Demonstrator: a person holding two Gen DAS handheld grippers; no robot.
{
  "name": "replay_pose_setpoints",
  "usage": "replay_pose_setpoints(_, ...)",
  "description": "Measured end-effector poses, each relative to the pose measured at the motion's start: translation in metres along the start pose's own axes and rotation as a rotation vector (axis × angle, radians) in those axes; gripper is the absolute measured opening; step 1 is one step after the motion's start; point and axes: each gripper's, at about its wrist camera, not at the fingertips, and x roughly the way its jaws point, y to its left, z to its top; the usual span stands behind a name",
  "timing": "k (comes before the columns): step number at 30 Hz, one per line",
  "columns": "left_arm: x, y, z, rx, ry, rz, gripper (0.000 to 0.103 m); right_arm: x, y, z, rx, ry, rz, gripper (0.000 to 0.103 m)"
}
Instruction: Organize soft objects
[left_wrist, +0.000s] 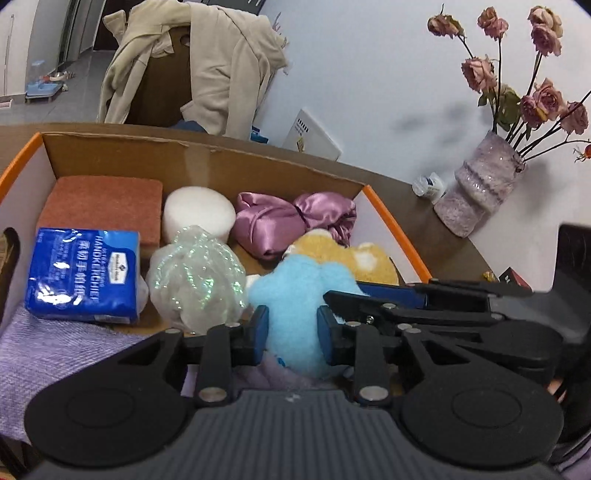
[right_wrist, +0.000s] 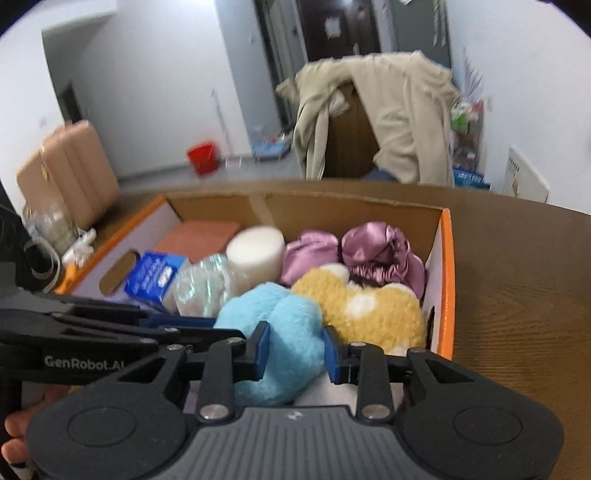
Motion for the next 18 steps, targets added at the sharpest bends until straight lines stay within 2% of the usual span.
replay_pose_setpoints(3,0.006,0.007,-0.001,-0.035,0.001,-0.015,0.029,0.005,0.002,-0.001,-0.011,0.0,-0.019,0.026)
replay_pose_setpoints(4,0.005,0.011,-0.003,-0.05,0.0,-0.025,0.033,0.005,0.005,-0.002,-0.015,-0.002,-0.03,0.027)
replay_pose_setpoints(7,-0.008,0.01,-0.005,-0.061,0.001,-0.01,0.035,0.006,0.011,-0.004,-0.001,0.008,-0.041,0.027)
replay_pose_setpoints(9,-0.029,0.001,-0.007,-0.016,-0.03,0.033,0.035,-0.001,0.019,-0.005,-0.019,-0.002,-0.085,0.028)
replay_pose_setpoints(13,-0.082,-0.009,-0.007,0.043,-0.099,0.062,0.037,-0.029,0.039,-0.001,-0.057,-0.022,-0.145,0.029)
replay_pose_setpoints(18,-0.154,-0.012,-0.021,0.091,-0.189,0.152,0.05,-0.094,0.056,-0.007,-0.058,-0.116,-0.184,0.047)
